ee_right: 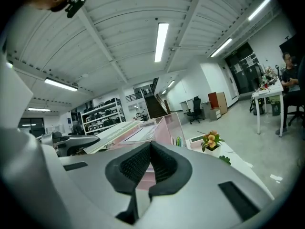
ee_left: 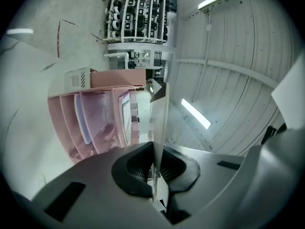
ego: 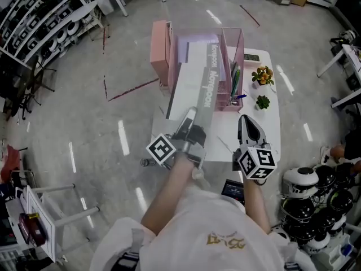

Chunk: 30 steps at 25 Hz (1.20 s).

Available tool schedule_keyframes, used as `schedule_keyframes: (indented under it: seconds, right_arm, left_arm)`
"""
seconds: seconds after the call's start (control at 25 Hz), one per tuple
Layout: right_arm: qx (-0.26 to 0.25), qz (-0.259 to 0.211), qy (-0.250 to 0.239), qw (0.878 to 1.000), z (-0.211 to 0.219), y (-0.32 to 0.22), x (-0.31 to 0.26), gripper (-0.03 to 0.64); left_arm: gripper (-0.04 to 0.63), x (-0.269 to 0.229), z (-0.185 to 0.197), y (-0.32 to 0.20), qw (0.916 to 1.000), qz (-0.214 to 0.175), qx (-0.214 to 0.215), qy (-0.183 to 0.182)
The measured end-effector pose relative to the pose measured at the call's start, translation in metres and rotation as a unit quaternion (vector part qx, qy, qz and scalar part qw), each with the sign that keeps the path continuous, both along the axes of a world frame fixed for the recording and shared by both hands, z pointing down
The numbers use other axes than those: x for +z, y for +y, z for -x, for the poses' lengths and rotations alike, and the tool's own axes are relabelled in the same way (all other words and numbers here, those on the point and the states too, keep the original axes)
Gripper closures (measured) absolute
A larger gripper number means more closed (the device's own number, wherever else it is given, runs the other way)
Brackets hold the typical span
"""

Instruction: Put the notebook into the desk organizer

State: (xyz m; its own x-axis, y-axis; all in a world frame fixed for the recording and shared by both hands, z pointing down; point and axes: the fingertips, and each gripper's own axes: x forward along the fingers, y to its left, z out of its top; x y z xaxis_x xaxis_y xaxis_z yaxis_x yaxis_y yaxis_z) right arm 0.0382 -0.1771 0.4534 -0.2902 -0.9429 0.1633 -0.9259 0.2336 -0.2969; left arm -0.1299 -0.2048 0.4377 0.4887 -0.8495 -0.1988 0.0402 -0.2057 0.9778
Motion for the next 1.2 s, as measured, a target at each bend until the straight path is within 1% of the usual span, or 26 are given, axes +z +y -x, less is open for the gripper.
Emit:
schedule_keyframes:
  seconds: [0.12, 0.2, 0.28, 0.4, 0.56, 0.72, 0.8, 0.92, 1.12, 1.2]
  right_arm:
    - [0.008, 0.019, -0.008, 1.000, 0.002, -0.022, 0.000, 0.604]
    - [0.010, 0.014, -0.015, 1.000, 0.002, -0.032, -0.007, 0.604]
    - [0.005, 0.007, -0.006, 1.000, 0.002, -0.042, -0.011, 0.604]
    - [0.000, 0.013, 0.000, 1.000, -0.006, -0.049, -0.003, 0.604]
    - [-0.021, 0.020, -0.009, 1.000, -0.017, -0.058, 0.002, 0.604]
    - [-0.054, 0.047, 0.002, 0.997, -0.026, -0.076, 0.014, 0.604]
    - [-0.066, 0.047, 0.005, 0.997, -0.031, -0.083, 0.011, 0.604]
    - [-0.081, 0.043, -0.005, 0.996, -0.039, -0.095, 0.010, 0.604]
    - [-0.101, 0.056, -0.011, 0.993, -0.038, -0.108, 0.020, 0.604]
    - [-0.107, 0.057, -0.017, 0.992, -0.037, -0.109, 0.020, 0.604]
  left_arm:
    - [0.571, 0.004, 0.001, -0.026, 0.9999, 0.007, 0.007, 0.005]
    - [0.571, 0.008, 0.000, -0.039, 0.9999, 0.008, 0.011, 0.002]
    - [0.571, 0.013, -0.002, -0.052, 0.9999, 0.011, 0.010, -0.002]
    - [0.570, 0.021, -0.012, -0.061, 0.9997, 0.021, 0.009, -0.004]
    - [0.569, 0.020, -0.029, -0.071, 0.9992, 0.014, 0.012, -0.036]
    - [0.568, 0.020, -0.041, -0.085, 0.9982, 0.019, -0.008, -0.057]
    - [0.569, 0.019, -0.044, -0.087, 0.9971, 0.022, -0.013, -0.071]
    - [0.569, 0.021, -0.051, -0.094, 0.9963, 0.027, -0.021, -0.079]
    - [0.568, 0.028, -0.051, -0.103, 0.9898, 0.036, -0.023, -0.136]
    - [0.569, 0.031, -0.050, -0.105, 0.9849, 0.047, -0.020, -0.165]
